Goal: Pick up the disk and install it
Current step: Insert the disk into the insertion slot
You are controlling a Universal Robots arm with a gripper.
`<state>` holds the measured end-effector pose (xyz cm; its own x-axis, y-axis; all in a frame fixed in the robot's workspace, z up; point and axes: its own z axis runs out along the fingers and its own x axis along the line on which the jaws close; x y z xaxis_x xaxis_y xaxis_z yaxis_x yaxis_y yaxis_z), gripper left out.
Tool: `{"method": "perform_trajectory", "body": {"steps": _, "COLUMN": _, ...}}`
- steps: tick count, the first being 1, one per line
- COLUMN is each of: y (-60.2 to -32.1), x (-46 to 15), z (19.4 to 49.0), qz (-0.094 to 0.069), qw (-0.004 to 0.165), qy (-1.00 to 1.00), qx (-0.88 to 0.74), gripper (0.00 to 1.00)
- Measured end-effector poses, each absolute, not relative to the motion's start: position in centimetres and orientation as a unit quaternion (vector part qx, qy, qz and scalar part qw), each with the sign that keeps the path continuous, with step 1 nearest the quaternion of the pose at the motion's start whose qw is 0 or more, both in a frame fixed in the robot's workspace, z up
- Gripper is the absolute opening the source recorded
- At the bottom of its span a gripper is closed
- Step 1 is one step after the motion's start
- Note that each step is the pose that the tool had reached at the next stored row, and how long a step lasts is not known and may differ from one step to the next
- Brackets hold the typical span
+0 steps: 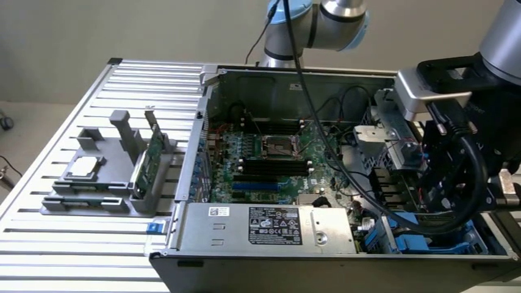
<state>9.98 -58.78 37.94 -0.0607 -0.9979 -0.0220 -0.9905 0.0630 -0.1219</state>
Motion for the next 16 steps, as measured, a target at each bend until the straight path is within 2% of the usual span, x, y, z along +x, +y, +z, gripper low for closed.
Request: {"method": "perform_trajectory", "body": {"steps": 16, "y": -57.4, "x": 11.7, "z": 38.4, "qz": -0.037, "qw": 0.05, "qy": 0.723, "qx": -0.688, "gripper": 0.41}}
